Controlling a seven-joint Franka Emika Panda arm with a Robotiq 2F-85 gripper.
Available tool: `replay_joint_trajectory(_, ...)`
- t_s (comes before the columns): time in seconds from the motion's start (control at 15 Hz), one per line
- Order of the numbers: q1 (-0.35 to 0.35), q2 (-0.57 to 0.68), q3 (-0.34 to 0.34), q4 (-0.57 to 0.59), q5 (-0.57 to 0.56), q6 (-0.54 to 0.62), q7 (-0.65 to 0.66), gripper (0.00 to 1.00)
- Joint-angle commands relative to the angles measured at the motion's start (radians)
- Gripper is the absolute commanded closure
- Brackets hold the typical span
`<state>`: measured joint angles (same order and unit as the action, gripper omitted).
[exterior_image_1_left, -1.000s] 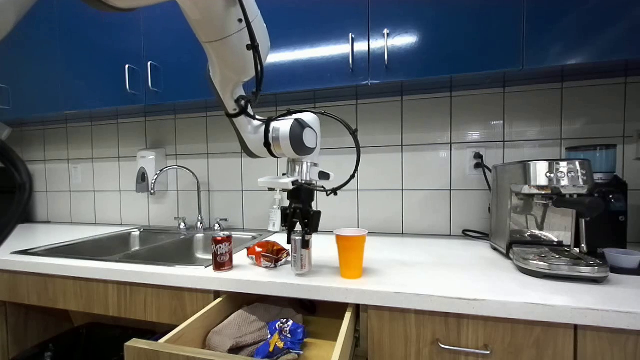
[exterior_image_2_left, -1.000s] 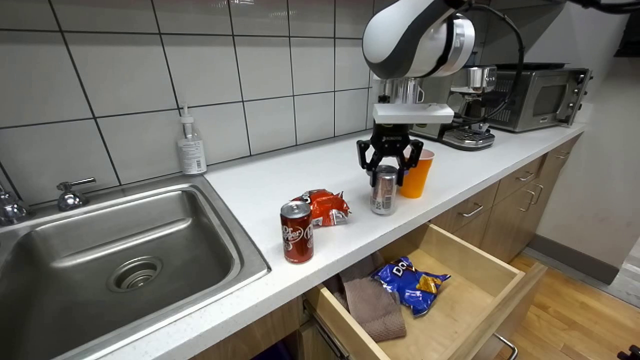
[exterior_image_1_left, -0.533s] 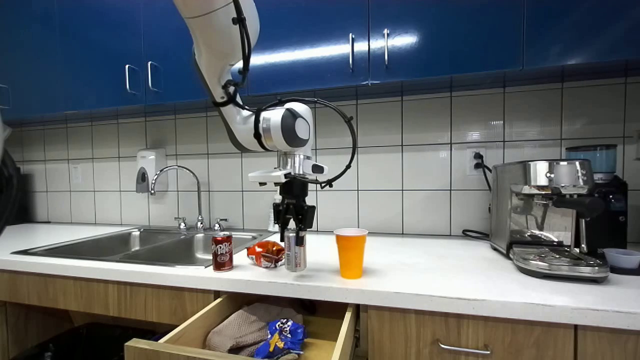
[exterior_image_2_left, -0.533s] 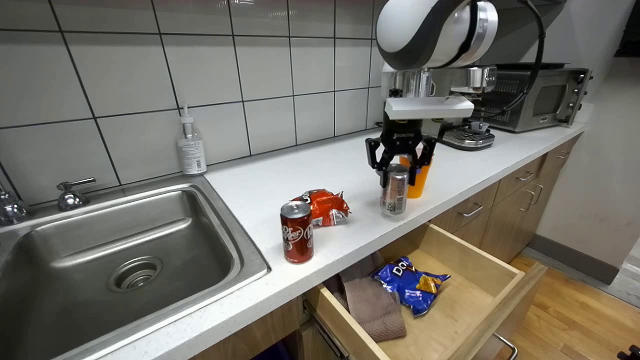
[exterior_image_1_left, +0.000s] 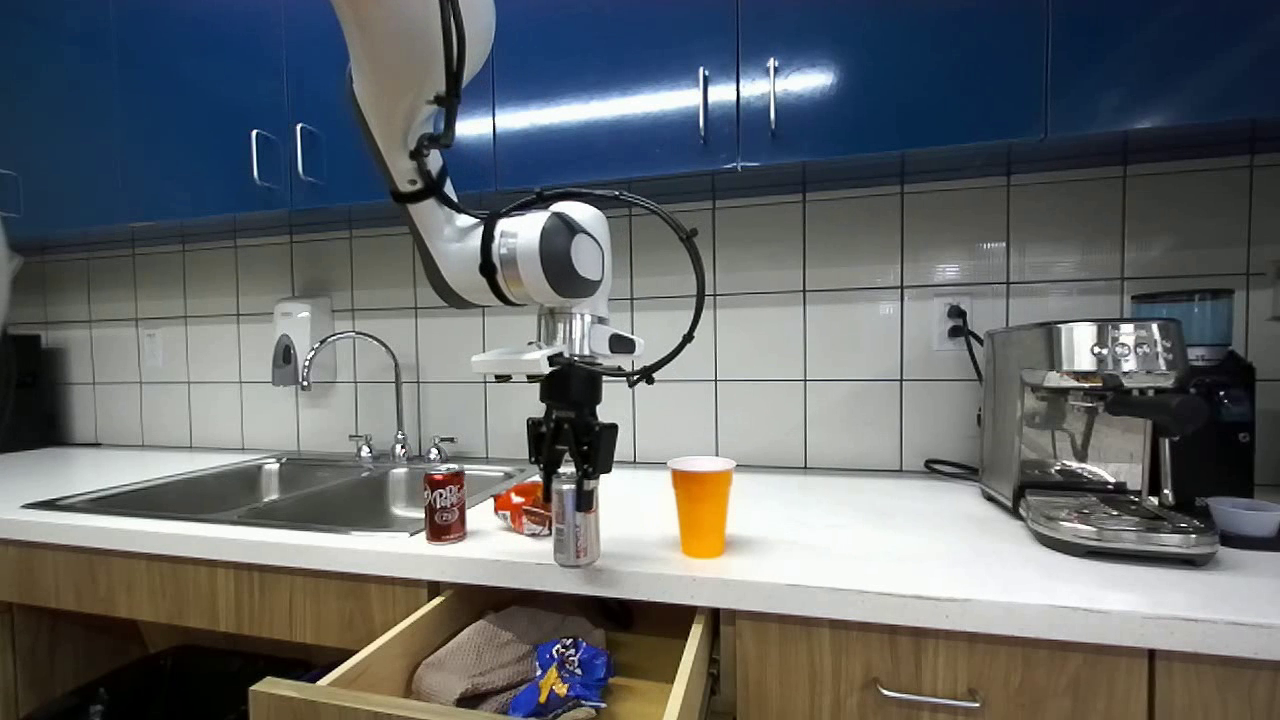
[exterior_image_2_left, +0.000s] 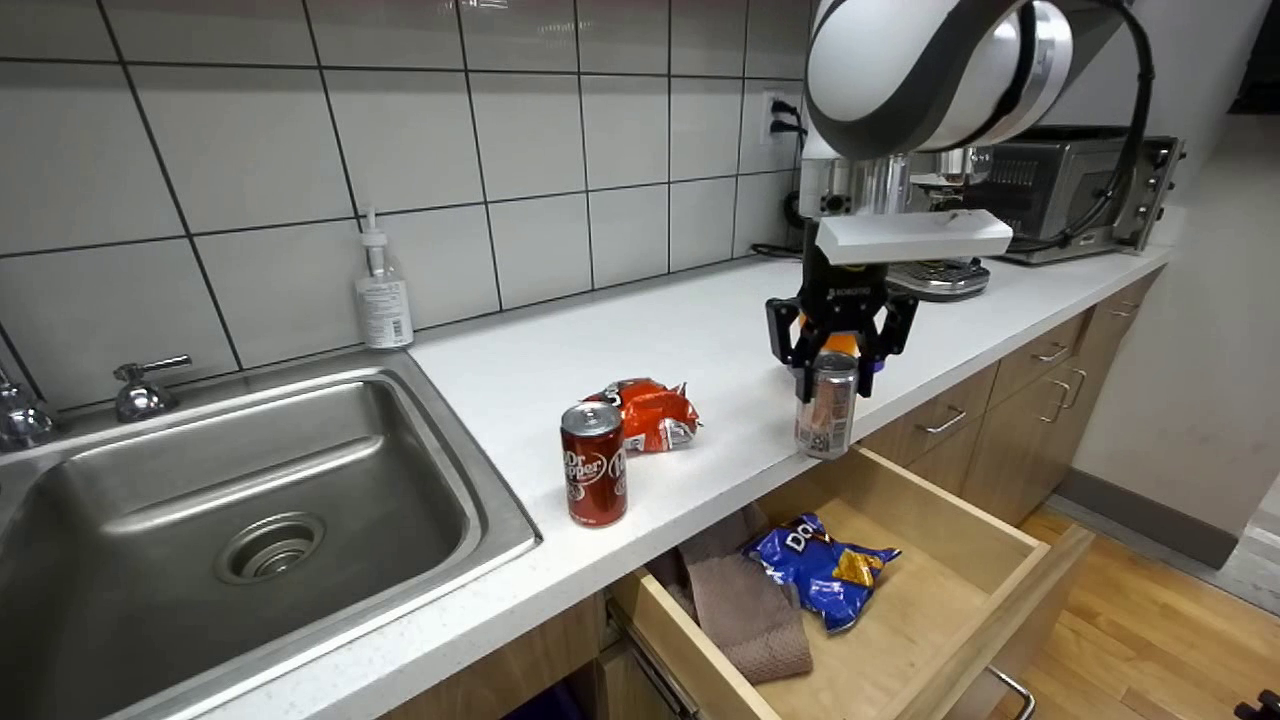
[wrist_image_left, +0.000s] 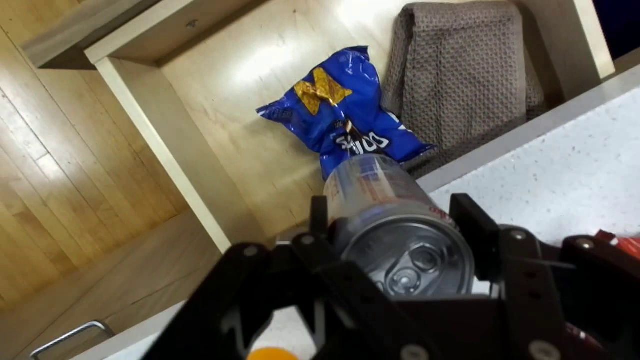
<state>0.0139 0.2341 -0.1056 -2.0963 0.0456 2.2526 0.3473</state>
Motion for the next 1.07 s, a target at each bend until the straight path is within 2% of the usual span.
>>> replay_joint_trajectory(0.0,-0.003,-0.081,0.012,-0.123,-0.008,0.053,0.015,0.62)
replay_joint_trajectory(0.53,0.022,-0.122,0.039,-0.251,-0.043,0.076,0.023,0.62)
replay_joint_trajectory(1.0,0.026,-0.120,0.058,-0.287,-0.032,0.083,0.011,0.62)
